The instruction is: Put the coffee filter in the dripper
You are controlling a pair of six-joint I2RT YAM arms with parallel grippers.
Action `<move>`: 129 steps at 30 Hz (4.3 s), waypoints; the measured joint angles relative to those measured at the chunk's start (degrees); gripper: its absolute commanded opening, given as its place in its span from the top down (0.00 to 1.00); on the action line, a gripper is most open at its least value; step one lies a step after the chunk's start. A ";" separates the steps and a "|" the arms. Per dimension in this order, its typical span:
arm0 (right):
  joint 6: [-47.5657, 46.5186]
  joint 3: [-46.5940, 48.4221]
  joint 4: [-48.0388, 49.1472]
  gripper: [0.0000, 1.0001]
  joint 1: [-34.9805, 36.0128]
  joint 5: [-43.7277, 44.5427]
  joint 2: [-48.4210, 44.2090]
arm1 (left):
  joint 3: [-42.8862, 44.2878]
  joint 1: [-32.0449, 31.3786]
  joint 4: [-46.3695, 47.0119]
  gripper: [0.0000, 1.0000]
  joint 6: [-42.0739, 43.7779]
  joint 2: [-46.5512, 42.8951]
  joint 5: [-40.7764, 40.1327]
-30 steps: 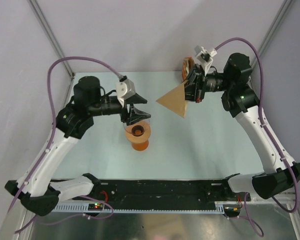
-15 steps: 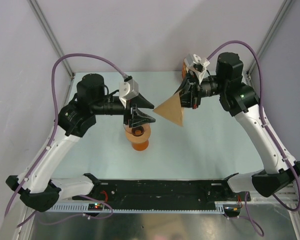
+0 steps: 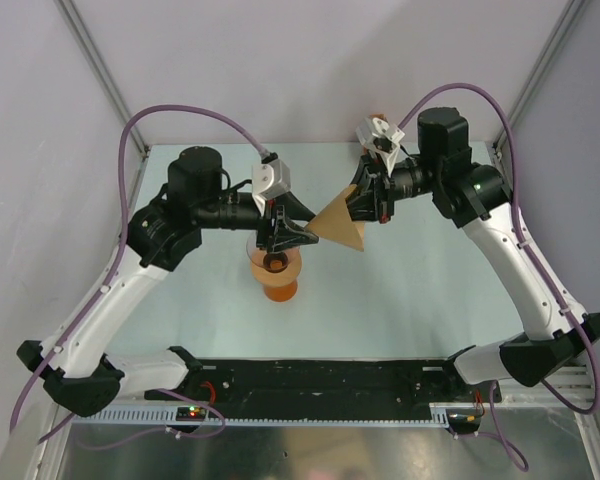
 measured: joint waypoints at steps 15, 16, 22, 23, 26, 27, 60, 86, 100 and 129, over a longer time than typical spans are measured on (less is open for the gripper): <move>-2.54 0.96 -2.58 0.90 1.36 1.36 0.09 | 0.33 -0.11 -0.11 0.83 1.57 0.79 0.13; -2.54 0.96 -2.60 0.84 1.42 1.46 0.09 | 0.33 -0.11 -0.13 0.87 1.60 0.85 0.13; -2.10 1.99 -3.17 0.38 0.35 2.82 0.09 | 0.33 0.00 -0.28 0.99 1.64 0.87 0.17; -2.12 2.58 -3.41 0.30 -0.74 2.99 0.09 | 0.39 0.31 -0.33 1.00 1.60 0.87 0.44; -1.16 4.02 -3.67 0.19 -5.11 3.91 -0.22 | 1.03 1.66 -0.39 1.00 1.44 0.94 2.01; -0.74 4.24 -3.56 0.17 -6.97 4.26 -0.52 | 1.49 2.43 -0.37 1.00 1.31 1.03 2.89; 1.33 -6.19 10.99 0.61 1.73 22.47 -12.04 | 9.60 5.40 1.99 0.88 -3.48 6.23 13.11; 2.54 -6.19 8.96 0.68 1.66 18.49 -12.15 | 10.56 5.09 2.40 0.99 -4.02 5.57 8.44; 17.59 -1.16 16.74 0.26 1.46 15.32 -8.87 | 9.62 3.58 2.49 1.00 -0.42 4.83 9.31; 16.72 -1.51 12.83 0.19 -0.70 14.91 -9.35 | 8.13 3.98 3.72 1.00 -3.06 4.37 8.72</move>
